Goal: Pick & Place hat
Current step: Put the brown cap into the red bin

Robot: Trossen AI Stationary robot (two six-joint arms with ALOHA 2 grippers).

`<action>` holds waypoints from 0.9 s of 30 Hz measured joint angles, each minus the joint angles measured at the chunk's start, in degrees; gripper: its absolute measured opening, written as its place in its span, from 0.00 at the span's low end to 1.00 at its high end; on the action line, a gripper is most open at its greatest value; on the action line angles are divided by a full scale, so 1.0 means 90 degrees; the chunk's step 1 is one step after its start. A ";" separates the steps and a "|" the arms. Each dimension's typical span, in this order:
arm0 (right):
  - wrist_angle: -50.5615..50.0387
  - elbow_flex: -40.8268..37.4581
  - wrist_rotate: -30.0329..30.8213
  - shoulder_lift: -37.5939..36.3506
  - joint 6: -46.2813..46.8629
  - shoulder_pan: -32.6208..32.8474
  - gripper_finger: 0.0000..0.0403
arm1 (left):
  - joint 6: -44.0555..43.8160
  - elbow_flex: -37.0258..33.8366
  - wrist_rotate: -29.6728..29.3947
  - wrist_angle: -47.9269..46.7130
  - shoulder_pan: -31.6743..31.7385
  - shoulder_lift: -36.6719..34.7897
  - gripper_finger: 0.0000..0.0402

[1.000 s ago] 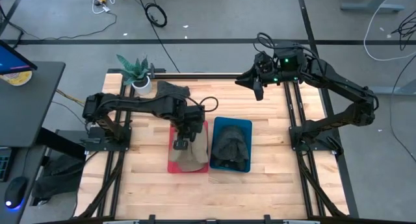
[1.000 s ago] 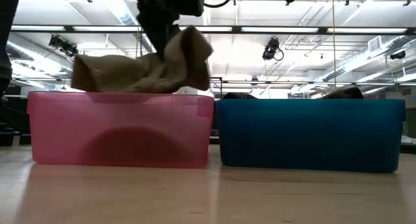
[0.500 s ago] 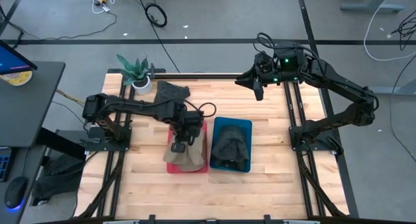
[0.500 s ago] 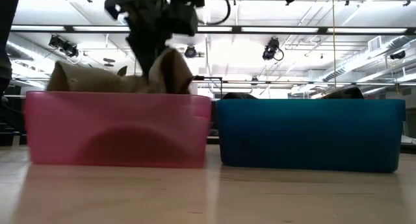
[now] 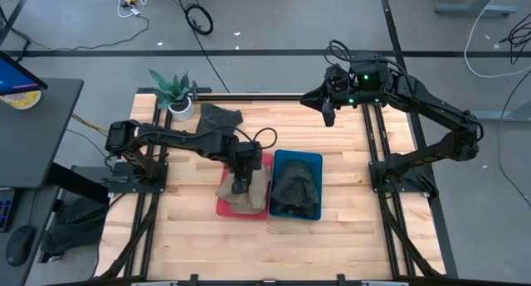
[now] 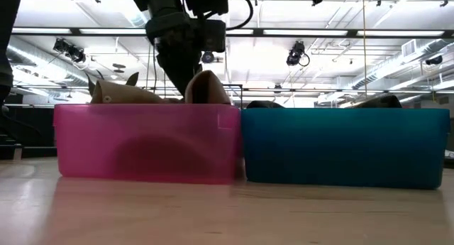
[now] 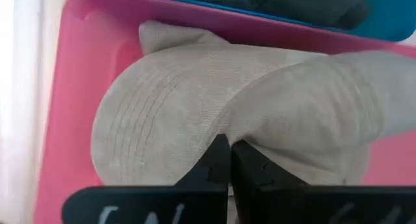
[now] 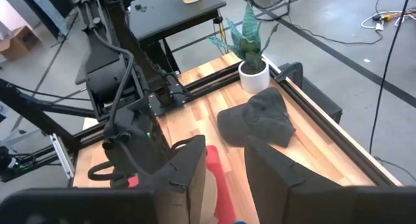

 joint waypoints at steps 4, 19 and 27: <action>0.0001 0.0000 0.0000 0.0000 0.0109 -0.0001 0.28 | -0.0009 0.0027 0.0065 -0.0008 -0.0022 0.0050 0.01; 0.0000 0.0002 0.0000 0.0029 0.0156 0.0000 0.28 | -0.0451 0.0032 0.0911 -0.0076 0.0257 0.0110 0.33; 0.0000 0.0002 0.0000 0.0029 0.0083 0.0000 0.28 | -0.0467 0.0553 0.1096 -0.0996 0.0325 -0.0285 0.56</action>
